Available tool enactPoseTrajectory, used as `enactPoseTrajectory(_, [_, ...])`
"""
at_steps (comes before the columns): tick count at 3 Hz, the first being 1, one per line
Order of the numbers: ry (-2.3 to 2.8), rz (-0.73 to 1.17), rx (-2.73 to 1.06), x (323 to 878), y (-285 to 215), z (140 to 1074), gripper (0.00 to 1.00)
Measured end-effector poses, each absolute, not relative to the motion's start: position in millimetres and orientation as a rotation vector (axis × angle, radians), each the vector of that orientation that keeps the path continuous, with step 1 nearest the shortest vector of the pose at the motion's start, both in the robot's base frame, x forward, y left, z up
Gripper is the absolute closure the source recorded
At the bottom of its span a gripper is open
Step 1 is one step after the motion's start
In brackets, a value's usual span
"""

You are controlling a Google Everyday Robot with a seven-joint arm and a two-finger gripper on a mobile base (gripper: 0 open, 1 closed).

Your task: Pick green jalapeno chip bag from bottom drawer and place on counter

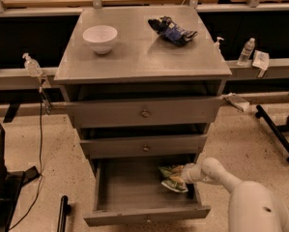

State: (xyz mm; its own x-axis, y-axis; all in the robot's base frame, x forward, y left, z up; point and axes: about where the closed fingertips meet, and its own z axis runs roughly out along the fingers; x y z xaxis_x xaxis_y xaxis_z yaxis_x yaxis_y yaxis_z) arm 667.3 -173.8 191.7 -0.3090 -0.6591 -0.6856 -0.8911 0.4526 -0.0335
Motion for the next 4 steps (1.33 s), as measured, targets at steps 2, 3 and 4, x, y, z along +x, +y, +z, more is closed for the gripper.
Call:
enactPoseTrajectory(2, [1.739,0.629,-1.225,649,-179,298,1.0])
enactPoseTrajectory(3, [1.577,0.71,-1.343,616,-189,357,1.0])
enactPoseTrajectory(4, [1.47,0.764,-1.482,573,-200,412,1.0])
